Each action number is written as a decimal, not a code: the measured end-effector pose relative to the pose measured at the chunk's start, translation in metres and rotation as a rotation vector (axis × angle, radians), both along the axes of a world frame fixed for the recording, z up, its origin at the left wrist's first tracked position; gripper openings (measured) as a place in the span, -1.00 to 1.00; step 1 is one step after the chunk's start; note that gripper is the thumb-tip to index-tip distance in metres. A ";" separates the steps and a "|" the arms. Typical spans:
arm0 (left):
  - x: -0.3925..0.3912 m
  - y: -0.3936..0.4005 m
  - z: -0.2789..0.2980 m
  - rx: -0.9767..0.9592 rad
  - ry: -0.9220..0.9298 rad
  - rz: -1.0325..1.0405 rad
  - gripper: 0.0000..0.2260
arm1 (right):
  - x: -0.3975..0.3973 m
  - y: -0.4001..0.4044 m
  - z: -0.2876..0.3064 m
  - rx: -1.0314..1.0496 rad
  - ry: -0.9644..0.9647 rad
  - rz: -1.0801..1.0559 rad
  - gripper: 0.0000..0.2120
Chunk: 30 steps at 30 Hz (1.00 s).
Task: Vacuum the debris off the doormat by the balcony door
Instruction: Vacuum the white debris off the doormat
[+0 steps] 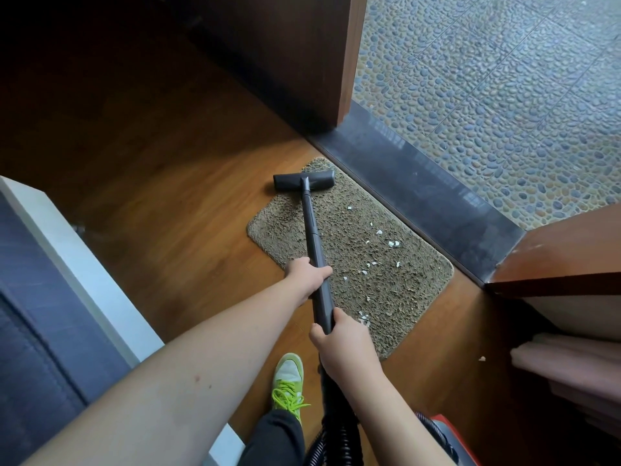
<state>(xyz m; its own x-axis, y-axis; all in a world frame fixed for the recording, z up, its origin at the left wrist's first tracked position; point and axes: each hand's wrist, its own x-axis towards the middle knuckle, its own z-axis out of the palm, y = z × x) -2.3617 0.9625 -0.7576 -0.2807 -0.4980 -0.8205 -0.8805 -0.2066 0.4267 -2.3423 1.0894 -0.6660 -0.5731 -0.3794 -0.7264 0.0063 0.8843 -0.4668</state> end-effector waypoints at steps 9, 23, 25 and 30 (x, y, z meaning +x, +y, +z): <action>0.015 0.040 0.009 -0.025 -0.031 -0.051 -0.37 | 0.014 0.040 0.005 -0.022 -0.058 -0.047 -0.84; 0.026 0.104 0.014 -0.080 -0.079 -0.158 -0.65 | 0.027 0.104 0.021 -0.004 -0.080 -0.060 -0.80; 0.025 0.106 0.013 -0.089 -0.071 -0.168 -0.64 | 0.028 0.106 0.021 -0.004 -0.083 -0.070 -0.80; 0.011 0.102 0.012 -0.085 -0.050 -0.211 -0.61 | 0.020 0.101 0.018 -0.010 -0.100 -0.121 -0.83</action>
